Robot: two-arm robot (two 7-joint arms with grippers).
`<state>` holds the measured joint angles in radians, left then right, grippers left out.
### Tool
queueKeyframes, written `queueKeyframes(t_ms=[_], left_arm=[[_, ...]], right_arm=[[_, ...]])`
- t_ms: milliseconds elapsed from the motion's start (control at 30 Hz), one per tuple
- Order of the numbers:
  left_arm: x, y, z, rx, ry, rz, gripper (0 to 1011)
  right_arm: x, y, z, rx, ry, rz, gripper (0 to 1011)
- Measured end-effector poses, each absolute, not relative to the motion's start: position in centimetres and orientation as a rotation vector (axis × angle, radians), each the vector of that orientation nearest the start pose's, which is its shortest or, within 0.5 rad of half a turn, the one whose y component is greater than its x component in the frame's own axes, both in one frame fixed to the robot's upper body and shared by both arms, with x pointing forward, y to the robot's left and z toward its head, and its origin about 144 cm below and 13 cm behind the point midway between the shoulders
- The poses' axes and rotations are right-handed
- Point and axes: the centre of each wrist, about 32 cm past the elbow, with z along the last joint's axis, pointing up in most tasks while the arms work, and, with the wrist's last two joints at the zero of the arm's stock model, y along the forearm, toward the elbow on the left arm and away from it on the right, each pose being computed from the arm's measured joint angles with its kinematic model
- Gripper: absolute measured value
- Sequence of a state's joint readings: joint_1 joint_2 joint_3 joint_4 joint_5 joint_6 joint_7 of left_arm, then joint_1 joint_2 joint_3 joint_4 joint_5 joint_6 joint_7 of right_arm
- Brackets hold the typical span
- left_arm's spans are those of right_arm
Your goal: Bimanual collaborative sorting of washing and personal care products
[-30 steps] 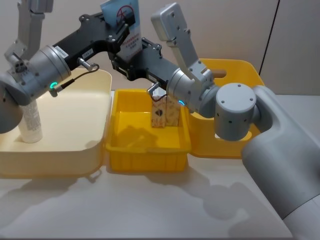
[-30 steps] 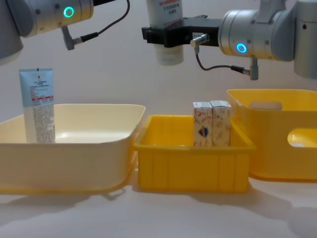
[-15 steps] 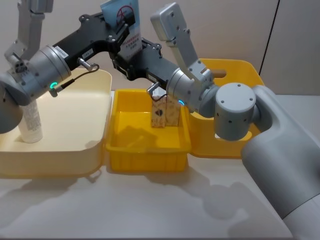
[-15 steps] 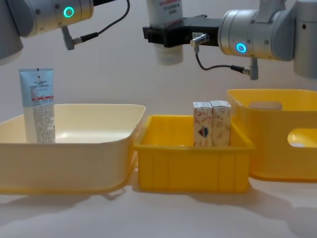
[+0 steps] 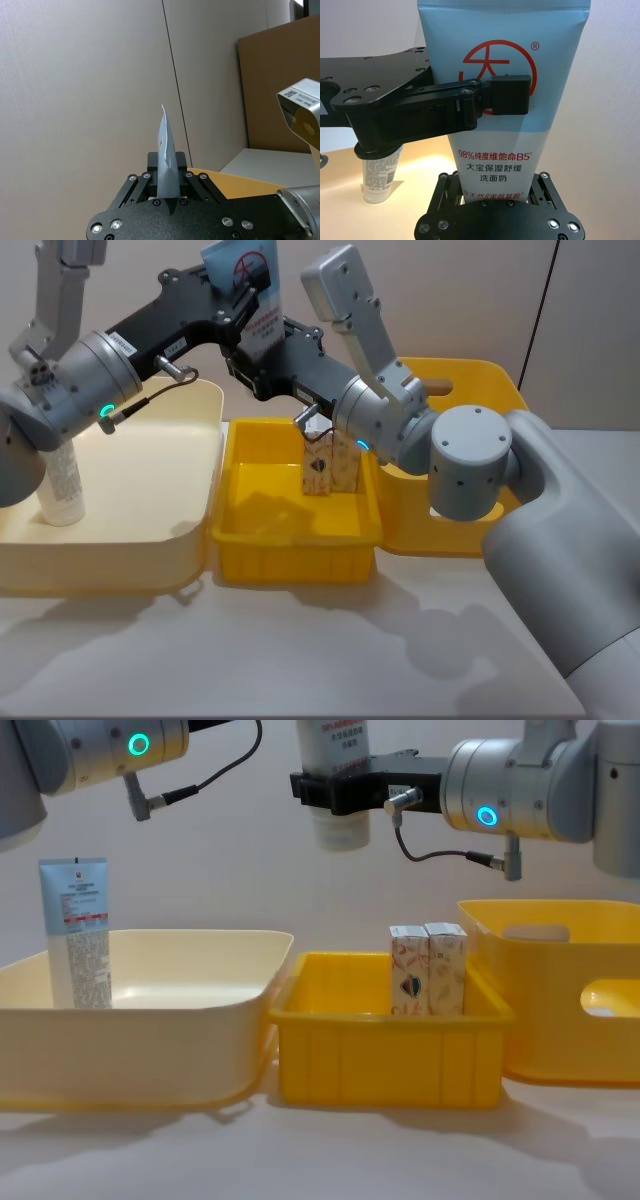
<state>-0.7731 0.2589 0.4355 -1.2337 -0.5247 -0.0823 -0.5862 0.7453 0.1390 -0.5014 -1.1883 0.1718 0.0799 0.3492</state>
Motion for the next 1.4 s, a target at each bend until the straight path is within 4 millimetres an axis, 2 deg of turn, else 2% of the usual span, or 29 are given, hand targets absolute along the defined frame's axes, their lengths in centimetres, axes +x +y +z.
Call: queueKeyframes(t_ms=[533, 667, 800, 900, 1200, 1400], left_arm=[[62.64, 20.53, 133.37, -0.254, -0.296, 0.654, 202], [62.64, 20.54, 133.38, -0.254, -0.297, 0.654, 283], [62.64, 20.54, 133.38, -0.254, -0.297, 0.654, 434], [62.64, 20.54, 133.38, -0.254, -0.297, 0.654, 491], [62.64, 20.53, 133.37, -0.254, -0.297, 0.654, 816], [62.64, 20.53, 133.37, -0.254, -0.297, 0.654, 949]], right_arm=[[61.99, -14.13, 130.17, -0.071, -0.31, -0.845, 516], [62.0, -14.15, 130.16, -0.072, -0.31, -0.845, 516], [62.0, -14.14, 130.16, -0.071, -0.31, -0.845, 516], [61.99, -14.13, 130.16, -0.071, -0.31, -0.845, 516], [61.99, -14.12, 130.17, -0.071, -0.31, -0.845, 515], [62.05, -14.46, 130.2, -0.062, -0.313, -0.852, 516]])
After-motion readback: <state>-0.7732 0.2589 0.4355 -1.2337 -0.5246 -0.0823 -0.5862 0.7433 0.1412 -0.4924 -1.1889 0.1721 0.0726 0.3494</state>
